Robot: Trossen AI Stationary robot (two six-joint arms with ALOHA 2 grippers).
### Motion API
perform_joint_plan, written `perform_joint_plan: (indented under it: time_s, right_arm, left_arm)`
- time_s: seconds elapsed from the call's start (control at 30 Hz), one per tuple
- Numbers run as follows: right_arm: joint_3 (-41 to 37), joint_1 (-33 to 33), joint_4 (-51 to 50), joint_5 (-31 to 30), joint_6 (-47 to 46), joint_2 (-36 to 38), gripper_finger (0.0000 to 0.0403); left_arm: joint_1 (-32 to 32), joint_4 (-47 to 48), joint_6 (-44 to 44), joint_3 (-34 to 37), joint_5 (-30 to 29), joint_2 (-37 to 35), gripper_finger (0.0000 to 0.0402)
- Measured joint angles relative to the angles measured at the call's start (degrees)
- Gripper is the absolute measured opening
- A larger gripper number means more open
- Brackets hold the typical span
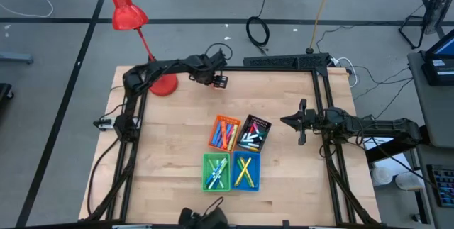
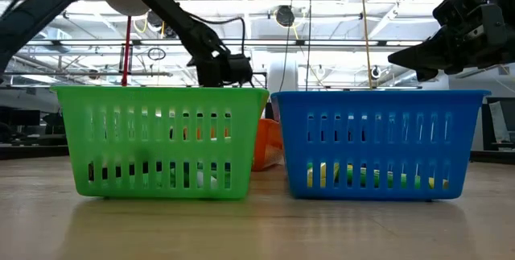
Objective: Pick & Place Markers
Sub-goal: Put the orange highlighter pen into the orange basket
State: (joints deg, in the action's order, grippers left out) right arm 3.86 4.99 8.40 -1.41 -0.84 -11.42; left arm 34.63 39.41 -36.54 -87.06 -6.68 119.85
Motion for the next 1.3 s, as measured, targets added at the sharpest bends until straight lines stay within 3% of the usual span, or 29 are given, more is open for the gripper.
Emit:
perform_joint_plan:
  time_s: [0.37, 0.67, 1.03, 1.17, 1.3]
  right_arm:
    - [-0.01, -0.01, -0.02, -0.01, 0.0, -0.02, 0.0008]
    - [0.01, 0.0, -0.01, 0.0, -0.02, -0.02, 0.0009]
    - [-0.01, -0.01, -0.01, 0.0, -0.01, -0.02, 0.0008]
    - [0.0, -0.01, -0.02, 0.0, 0.0, -0.02, 0.0008]
    - [0.02, 0.0, -0.02, 0.0, -0.02, -0.02, 0.0008]
  left_arm:
    - [0.7, 4.46, 0.86, -1.46, 1.49, 3.09, 0.0225]
    - [1.01, 2.42, 2.61, -1.37, -5.2, 3.11, 0.0225]
    - [2.05, 1.05, 2.06, -1.31, -4.52, 3.2, 0.0223]
    - [2.08, 0.91, 3.54, -1.31, -3.69, 3.2, 0.019]
    - [2.04, 0.76, 4.26, -1.31, -3.17, 3.2, 0.0126]
